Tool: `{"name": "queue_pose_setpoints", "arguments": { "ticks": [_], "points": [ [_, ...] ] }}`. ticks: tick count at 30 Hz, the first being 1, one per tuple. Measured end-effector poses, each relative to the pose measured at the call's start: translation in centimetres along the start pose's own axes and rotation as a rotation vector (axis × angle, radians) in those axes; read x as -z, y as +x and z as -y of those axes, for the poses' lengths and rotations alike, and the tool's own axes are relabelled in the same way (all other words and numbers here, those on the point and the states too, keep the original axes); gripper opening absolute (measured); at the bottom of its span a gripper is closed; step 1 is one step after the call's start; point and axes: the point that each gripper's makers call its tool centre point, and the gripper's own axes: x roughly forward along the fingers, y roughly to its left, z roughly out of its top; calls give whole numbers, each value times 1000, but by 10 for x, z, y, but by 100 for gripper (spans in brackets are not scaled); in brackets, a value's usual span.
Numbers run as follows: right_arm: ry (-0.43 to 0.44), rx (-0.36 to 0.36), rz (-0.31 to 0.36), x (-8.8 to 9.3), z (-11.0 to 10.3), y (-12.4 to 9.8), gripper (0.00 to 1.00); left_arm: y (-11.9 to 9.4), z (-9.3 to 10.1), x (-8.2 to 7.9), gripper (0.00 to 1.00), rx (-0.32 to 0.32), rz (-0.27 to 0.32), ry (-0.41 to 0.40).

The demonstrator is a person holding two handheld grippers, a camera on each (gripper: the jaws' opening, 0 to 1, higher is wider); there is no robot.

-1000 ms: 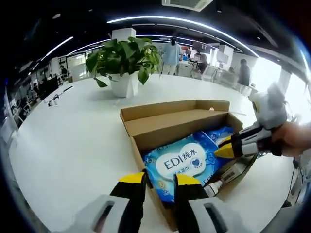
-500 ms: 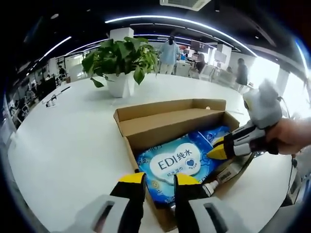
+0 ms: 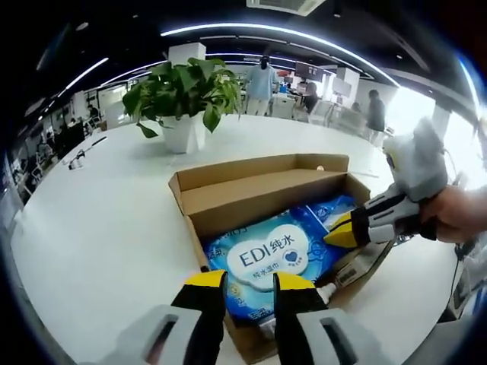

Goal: Operate the shoe box by opening the lid, removing the specified soft item, and placing it in the target area until the item is outside and the box remains undamaged.

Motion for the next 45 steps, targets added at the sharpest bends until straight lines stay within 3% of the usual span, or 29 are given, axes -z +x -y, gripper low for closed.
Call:
{"name": "queue_pose_setpoints", "arguments": {
  "ticks": [3,6,15,26,31,38,45],
  "points": [
    [50,1,24,-3,4,-6,0,0,1,0,24,2,-2,3],
    [-12,9,28,-2,4,-11,0,2,4,-1,24,8,-5,5],
    [-70,47,47,-1,12,-26,0,12,20,0,26,42,-30,17],
    [-54,96,77,0,37,-47,0,28,31,6,27,66,-81,10],
    [-52,112,80,5,48,-55,0,38,35,10,28,75,-112,-45],
    [-23,123,97,11,58,-64,0,53,44,13,28,88,-162,-56],
    [18,132,104,20,70,-69,0,69,54,22,28,136,-221,-166]
  ]
}}
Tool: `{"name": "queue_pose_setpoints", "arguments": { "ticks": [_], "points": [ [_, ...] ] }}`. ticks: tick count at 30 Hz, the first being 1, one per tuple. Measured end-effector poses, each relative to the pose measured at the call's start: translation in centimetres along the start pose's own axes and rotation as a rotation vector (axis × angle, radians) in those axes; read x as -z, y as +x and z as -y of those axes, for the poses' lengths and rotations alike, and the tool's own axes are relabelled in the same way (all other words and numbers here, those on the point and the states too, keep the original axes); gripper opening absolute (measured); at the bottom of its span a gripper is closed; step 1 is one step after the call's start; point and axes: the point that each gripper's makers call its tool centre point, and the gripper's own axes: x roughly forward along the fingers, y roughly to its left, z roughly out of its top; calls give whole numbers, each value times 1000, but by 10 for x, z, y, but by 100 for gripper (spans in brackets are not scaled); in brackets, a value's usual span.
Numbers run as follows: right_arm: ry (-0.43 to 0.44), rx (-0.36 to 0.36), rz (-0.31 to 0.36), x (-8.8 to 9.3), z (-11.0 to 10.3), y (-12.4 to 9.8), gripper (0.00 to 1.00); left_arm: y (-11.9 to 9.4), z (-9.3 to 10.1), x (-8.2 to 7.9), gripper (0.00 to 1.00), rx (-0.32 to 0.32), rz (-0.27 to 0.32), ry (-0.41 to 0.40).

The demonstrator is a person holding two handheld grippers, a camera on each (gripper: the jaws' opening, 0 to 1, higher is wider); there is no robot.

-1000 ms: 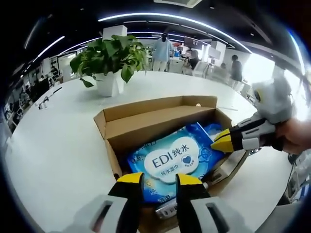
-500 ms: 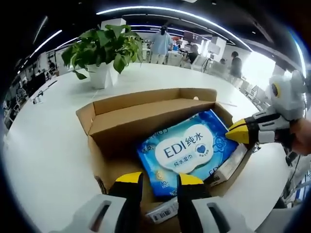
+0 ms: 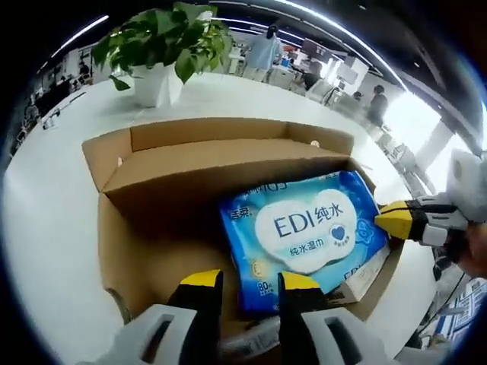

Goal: Operate the shoe box by opening the lid, removing the specified soft item, and placing it in the target area until the item is outside and the box remains undamaged.

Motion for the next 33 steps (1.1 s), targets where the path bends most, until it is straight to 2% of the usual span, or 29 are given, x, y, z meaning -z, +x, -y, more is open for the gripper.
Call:
{"name": "queue_pose_setpoints", "arguments": {
  "ticks": [3,6,7,9,10,11,17,25,33],
  "points": [
    [20,-8,6,2,1,0,0,6,4,4,25,17,-28,-23],
    [40,-16,15,1,-1,0,0,9,9,3,17,34,-30,-50],
    [41,-16,16,1,-1,0,0,10,8,3,16,18,-28,-49],
    [50,-23,20,1,-2,0,0,9,7,2,7,11,-24,-35],
    [51,-26,22,0,-2,0,0,8,6,-1,6,8,-6,-28],
    [53,-28,21,1,-1,0,0,7,6,-2,4,23,5,-47],
    [137,-46,39,1,1,0,0,5,8,-4,2,37,19,-31],
    [130,-38,29,3,-1,6,0,0,10,-7,2,51,38,-26],
    [138,-45,51,-2,-4,-3,0,-13,16,-13,1,66,79,-23]
  ]
}}
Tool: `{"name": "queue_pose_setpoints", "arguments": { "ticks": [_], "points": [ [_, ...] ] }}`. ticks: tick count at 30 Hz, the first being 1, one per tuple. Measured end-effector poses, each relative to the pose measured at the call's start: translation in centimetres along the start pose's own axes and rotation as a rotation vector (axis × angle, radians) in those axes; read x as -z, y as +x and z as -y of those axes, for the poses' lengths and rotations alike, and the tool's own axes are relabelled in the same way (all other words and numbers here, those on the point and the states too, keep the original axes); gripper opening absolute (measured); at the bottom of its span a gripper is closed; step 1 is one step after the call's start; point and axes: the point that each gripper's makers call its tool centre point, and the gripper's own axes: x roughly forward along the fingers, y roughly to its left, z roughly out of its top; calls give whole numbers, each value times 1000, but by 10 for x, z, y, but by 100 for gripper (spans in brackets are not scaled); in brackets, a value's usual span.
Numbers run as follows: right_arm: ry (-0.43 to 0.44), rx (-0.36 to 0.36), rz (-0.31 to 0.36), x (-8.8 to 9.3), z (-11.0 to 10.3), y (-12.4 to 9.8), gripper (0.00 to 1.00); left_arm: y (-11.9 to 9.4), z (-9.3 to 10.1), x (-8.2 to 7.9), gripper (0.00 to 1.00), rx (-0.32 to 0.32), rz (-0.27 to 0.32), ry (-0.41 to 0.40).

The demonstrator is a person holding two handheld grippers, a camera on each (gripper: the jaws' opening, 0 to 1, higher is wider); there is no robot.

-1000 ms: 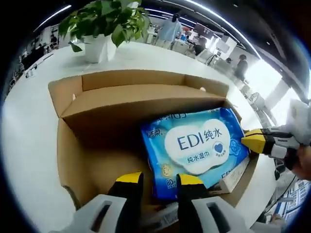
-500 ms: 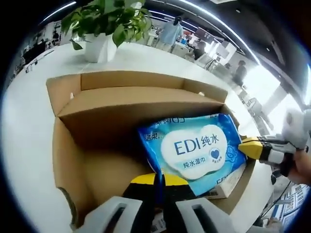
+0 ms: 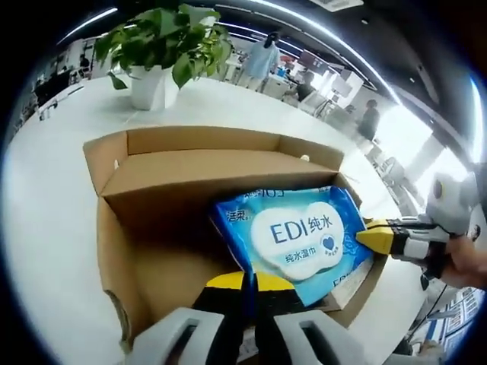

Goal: Operate the shoe box by opening the lid, removing the specified soft item, and placing it in the target area until the item is outside and the box remains undamaged.

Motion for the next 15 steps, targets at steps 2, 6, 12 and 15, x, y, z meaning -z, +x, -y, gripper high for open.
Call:
{"name": "queue_pose_setpoints", "arguments": {
  "ticks": [2,6,12,15],
  "points": [
    [-5,7,27,-6,0,-4,0,-2,4,-2,1,4,7,5],
    [4,4,53,-11,1,-11,0,-7,12,-5,1,5,20,33],
    [7,22,68,-10,5,-26,0,-8,24,-12,1,13,43,49],
    [21,34,86,-8,10,-38,0,-6,35,-14,1,30,42,67]
  ]
}}
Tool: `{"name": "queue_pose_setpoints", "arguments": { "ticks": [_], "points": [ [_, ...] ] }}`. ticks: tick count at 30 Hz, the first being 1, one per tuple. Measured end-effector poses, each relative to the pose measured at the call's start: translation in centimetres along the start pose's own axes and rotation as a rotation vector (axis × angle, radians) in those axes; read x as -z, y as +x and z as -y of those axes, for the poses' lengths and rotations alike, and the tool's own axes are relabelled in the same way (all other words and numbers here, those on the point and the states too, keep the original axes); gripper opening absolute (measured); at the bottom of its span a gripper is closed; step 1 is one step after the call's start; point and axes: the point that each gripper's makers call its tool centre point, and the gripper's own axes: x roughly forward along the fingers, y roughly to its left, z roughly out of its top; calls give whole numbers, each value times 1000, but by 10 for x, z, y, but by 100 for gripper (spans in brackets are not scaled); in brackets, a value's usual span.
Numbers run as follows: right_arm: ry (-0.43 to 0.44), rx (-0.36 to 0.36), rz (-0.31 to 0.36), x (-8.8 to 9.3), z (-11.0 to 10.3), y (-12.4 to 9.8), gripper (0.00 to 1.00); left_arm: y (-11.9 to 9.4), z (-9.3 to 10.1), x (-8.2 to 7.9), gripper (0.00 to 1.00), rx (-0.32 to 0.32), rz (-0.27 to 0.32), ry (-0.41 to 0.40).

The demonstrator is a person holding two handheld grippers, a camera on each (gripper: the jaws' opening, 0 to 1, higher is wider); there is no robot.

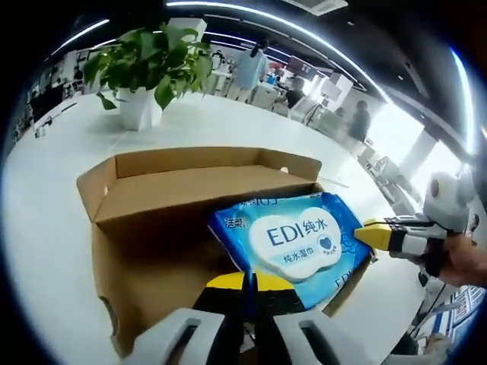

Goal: Operate the shoe box by opening the lid, removing the specified soft item, and placing it in the target area until the item is outside and the box remains undamaged.

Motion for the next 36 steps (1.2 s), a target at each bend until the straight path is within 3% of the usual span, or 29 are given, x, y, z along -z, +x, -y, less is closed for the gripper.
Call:
{"name": "queue_pose_setpoints", "arguments": {
  "ticks": [7,17,27,36],
  "points": [
    [25,14,51,0,13,-25,0,1,26,-14,1,22,10,55],
    [32,46,69,2,25,-51,0,-3,56,-35,0,46,46,94],
    [63,89,104,5,51,-83,0,3,94,-35,0,81,40,143],
    [116,150,139,16,81,-122,0,18,142,-35,0,141,29,185]
  ]
}}
